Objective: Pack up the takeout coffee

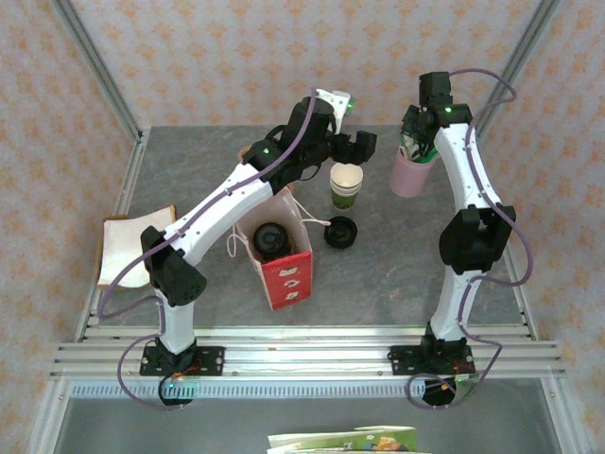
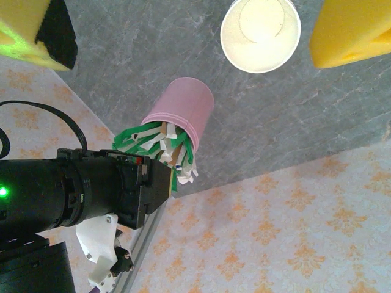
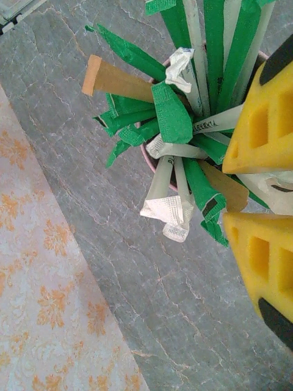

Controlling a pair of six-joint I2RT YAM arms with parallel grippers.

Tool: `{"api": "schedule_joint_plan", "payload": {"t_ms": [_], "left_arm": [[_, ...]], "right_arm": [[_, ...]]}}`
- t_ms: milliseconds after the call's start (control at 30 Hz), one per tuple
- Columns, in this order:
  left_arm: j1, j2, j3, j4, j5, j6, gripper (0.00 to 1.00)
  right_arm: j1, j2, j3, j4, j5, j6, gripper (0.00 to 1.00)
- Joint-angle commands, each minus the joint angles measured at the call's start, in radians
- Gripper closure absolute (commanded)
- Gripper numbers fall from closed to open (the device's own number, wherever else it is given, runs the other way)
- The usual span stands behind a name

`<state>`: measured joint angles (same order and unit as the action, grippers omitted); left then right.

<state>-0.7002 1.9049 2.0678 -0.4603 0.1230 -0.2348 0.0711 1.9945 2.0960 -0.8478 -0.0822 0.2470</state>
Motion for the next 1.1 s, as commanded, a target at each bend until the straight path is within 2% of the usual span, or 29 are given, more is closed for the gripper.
{"api": "schedule_joint_plan", "payload": {"t_ms": [0, 333, 433, 567, 1067], "left_arm": [[-0.007, -0.003, 0.041, -0.016, -0.016, 0.002, 0.01], [-0.006, -0.004, 0.043, -0.024, -0.021, 0.001, 0.01], [-0.007, -0.003, 0.041, -0.030, -0.023, 0.002, 0.01], [-0.008, -0.003, 0.041, -0.031, -0.026, 0.000, 0.01], [-0.027, -0.011, 0.083, -0.051, -0.057, -0.001, 0.01]], "right_arm": [[-0.006, 0.009, -0.017, 0.006, 0.024, 0.007, 0.78], [-0.012, 0.012, -0.043, 0.020, 0.028, 0.007, 0.81], [-0.013, 0.010, -0.034, 0.024, 0.032, 0.004, 0.87], [-0.013, 0.007, -0.010, 0.013, 0.032, 0.000, 1.00], [-0.013, -0.080, 0.046, 0.000, 0.068, -0.004, 1.00]]}}
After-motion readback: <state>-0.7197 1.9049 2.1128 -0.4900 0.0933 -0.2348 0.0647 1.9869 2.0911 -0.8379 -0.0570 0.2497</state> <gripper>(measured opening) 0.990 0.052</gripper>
